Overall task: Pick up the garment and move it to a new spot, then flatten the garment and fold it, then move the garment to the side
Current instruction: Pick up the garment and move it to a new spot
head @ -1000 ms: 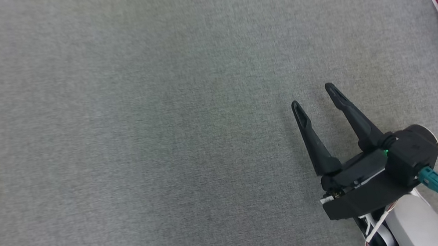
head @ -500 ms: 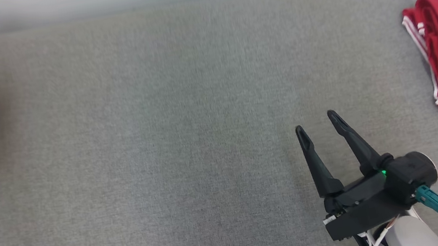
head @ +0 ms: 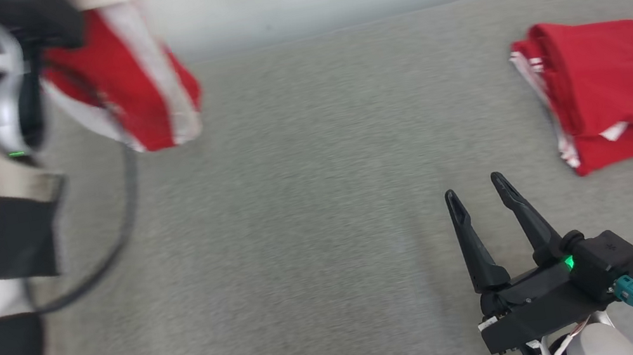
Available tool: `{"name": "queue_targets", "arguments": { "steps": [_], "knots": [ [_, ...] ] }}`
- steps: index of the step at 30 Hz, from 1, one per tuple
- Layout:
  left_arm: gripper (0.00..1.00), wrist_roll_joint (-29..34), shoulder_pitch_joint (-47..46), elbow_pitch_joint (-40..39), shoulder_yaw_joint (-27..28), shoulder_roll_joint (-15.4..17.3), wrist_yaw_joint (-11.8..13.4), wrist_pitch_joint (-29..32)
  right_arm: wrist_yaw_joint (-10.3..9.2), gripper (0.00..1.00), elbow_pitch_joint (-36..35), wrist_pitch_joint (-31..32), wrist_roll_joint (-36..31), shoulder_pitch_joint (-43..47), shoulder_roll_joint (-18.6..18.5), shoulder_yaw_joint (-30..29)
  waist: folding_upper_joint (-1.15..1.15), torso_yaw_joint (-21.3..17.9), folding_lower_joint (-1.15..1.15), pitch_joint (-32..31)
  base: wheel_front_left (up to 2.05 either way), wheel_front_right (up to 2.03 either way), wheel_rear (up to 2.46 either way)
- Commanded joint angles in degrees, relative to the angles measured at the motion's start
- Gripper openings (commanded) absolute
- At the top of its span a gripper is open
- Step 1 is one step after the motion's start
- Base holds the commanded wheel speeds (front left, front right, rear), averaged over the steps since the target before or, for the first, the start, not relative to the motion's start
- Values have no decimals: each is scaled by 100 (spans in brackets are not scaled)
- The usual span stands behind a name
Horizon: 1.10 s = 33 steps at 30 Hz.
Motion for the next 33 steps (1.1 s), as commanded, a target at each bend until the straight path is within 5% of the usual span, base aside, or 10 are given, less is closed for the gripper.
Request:
{"name": "queue_targets", "arguments": {
  "steps": [1,7,14,23,33],
  "knots": [
    [0,-40,58,-100,-78,-134,17,45,-11,100,12,5,101,39,16,8,0,-346,1,-82,0,0,0],
    [0,-240,-10,-277,-479,-634,9,192,-11,100,45,4,311,95,19,-4,0,-792,1,-85,0,0,0],
    [0,-702,178,-97,-826,-832,26,30,-12,100,87,5,314,151,20,-25,0,-1064,1,-128,0,0,0],
    [0,-1546,1906,-10,-1009,-841,275,-382,-11,100,146,4,113,254,19,-162,0,-827,1,-242,0,0,0],
    [0,-1628,3788,549,-928,-569,326,-1050,-12,100,322,4,41,316,14,-55,0,-569,1,-335,0,0,0]
  ]
}}
